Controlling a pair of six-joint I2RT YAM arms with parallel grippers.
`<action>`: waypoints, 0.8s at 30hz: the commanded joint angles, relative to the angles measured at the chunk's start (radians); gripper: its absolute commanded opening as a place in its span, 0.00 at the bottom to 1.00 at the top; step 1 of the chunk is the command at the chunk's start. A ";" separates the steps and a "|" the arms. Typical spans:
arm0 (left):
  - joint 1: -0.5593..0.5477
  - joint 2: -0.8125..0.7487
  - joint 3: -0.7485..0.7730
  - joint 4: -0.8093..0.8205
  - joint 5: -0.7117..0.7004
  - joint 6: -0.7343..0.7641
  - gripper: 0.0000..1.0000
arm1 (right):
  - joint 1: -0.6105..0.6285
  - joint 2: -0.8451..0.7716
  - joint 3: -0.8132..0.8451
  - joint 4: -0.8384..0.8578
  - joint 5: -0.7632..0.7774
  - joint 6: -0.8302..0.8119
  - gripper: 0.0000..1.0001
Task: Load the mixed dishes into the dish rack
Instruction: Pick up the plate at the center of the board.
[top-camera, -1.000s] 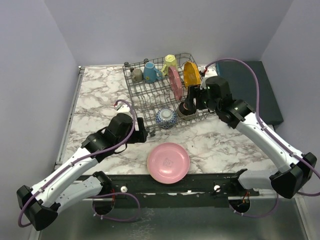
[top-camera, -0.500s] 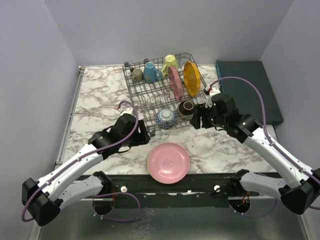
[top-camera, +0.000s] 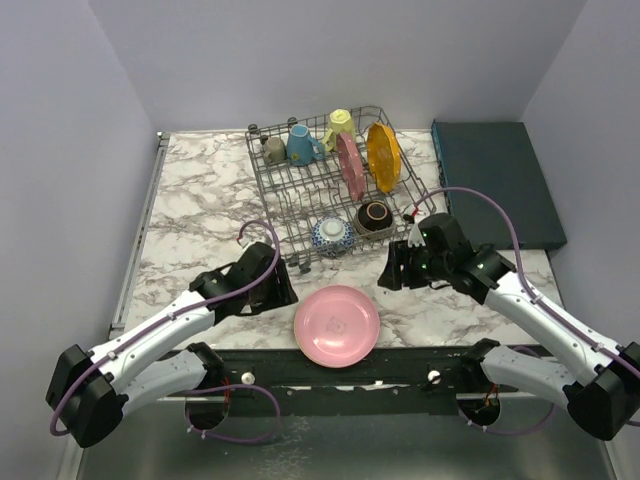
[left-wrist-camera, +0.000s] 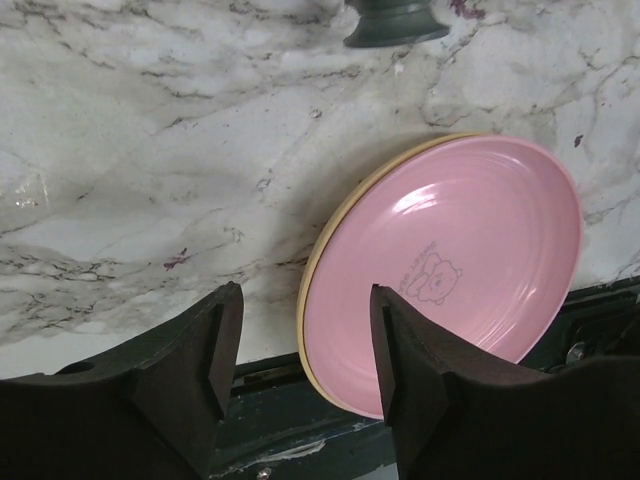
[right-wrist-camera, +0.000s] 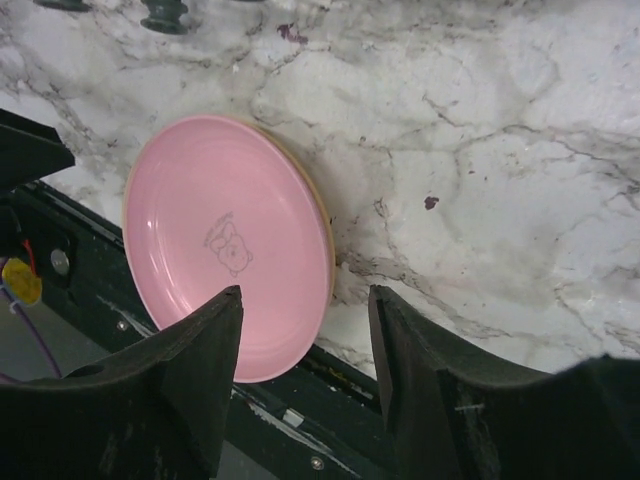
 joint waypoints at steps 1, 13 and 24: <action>-0.010 -0.004 -0.061 0.040 0.054 -0.079 0.58 | -0.002 -0.012 -0.043 0.031 -0.115 0.036 0.58; -0.016 -0.015 -0.133 0.094 0.100 -0.113 0.54 | -0.001 0.104 -0.095 0.048 -0.213 0.077 0.50; -0.018 -0.027 -0.161 0.123 0.116 -0.111 0.52 | 0.007 0.179 -0.130 0.063 -0.199 0.117 0.45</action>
